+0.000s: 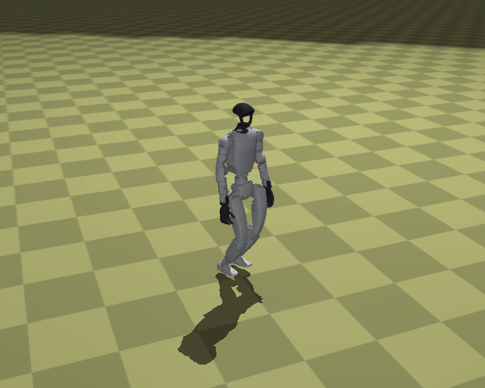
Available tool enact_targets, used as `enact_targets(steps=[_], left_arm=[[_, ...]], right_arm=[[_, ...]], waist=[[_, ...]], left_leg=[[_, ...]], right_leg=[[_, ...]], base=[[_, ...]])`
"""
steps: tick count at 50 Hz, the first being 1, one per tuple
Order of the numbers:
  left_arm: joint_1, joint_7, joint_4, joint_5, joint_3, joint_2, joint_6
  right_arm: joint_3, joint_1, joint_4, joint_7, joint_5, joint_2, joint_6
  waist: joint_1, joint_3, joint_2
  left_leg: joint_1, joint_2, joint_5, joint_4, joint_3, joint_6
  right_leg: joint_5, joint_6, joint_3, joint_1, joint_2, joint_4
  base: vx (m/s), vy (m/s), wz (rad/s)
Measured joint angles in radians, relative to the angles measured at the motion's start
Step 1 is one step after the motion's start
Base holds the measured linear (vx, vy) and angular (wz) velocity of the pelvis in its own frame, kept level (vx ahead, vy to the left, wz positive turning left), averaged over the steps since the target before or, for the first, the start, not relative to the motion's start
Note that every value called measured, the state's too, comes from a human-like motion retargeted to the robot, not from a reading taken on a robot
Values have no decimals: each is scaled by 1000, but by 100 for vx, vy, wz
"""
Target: Run
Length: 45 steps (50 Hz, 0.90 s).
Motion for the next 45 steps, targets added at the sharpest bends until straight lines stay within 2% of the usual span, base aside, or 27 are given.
enact_targets(steps=[3, 5, 7, 10, 17, 21, 25, 28, 31, 35, 38, 40, 42, 45], left_arm=[[-26, 10, 9, -6, 6, 11, -29], [-53, 26, -20, -12, 16, 38, -49], [-45, 49, -69, -17, 16, 60, -68], [-28, 101, -218, -40, 29, 118, -98], [64, 256, -726, -73, 98, 301, -204], [105, 350, -1005, -48, 148, 385, -254], [113, 422, -1204, -11, 152, 431, -279], [117, 425, -1302, -19, 112, 432, -274], [136, 398, -1372, -62, 60, 401, -263], [179, 367, -1437, -91, 17, 354, -271], [199, 367, -1469, -87, -6, 341, -289], [211, 365, -1479, -85, -19, 336, -292], [216, 362, -1487, -90, -28, 351, -288], [217, 364, -1491, -87, -34, 383, -281]], right_arm=[[3, -27, 3, -19, -12, -13, -29], [5, -59, -31, -47, -34, -39, -49], [17, -62, -84, -80, -56, -65, -67], [26, -70, -244, -152, -101, -124, -94], [44, -74, -794, -317, -215, -283, -177], [29, -69, -1082, -395, -268, -348, -214], [22, -41, -1250, -440, -287, -362, -227], [42, -9, -1295, -431, -258, -343, -227], [69, 23, -1321, -401, -204, -313, -221], [89, 63, -1362, -357, -148, -273, -217], [98, 71, -1403, -337, -130, -264, -231], [109, 72, -1427, -337, -132, -264, -240], [111, 40, -1460, -343, -137, -267, -247], [116, -6, -1477, -351, -166, -280, -243]], waist=[[-7, 19, -12], [-14, -30, 8], [-12, -31, 10], [-13, -69, 24], [-17, -82, 49], [-43, -82, 44], [-97, -82, 12], [-124, -107, 0], [-116, -134, 27], [-98, -194, 42], [-76, -219, 41], [-63, -219, 33], [-47, -217, 29], [-21, -202, 21]], left_leg=[[-72, -3, -57, 137, 9, 2], [-171, 19, -71, 172, 4, 5], [-210, 26, -86, 232, 14, 1], [-307, 43, -91, 274, 16, 2], [-491, 88, -119, 447, 33, -1], [-575, 79, -152, 529, 42, 17], [-628, 38, -180, 586, 49, 41], [-631, 16, -174, 554, 42, 40], [-570, 49, -89, 464, 34, -12], [-539, 84, 166, 353, 21, -116], [-567, 90, 241, 395, 12, -139], [-592, 93, 223, 480, 17, -120], [-602, 101, 152, 545, 24, -81], [-619, 112, -38, 661, 33, -5]], right_leg=[[-35, 1, -2, -41, -14, 80], [-22, -7, -11, -115, 11, 59], [-32, -8, -10, -144, 9, 99], [-24, -14, -12, -221, 25, 98], [-37, -10, -14, -365, 49, 185], [-64, 1, -18, -464, 23, 313], [-40, 28, -10, -567, -34, 492], [-42, 23, -2, -596, -42, 507], [35, 29, -9, -541, 14, 381], [233, 70, -16, -478, 54, 203], [327, 97, -15, -470, 73, 191], [332, 94, -9, -476, 78, 248], [306, 81, 1, -476, 89, 292], [137, 32, 19, -486, 103, 384]], base=[[-5, -1, 7], [0, 0, 0], [-3, -1, 1], [0, 0, 0], [-5, 2, -2], [-4, 4, 24], [2, 3, 59], [11, 0, 50], [18, -2, 20], [13, -3, 29], [0, -2, 33], [-8, 0, 30], [-7, 1, 20], [-9, 1, 9]])
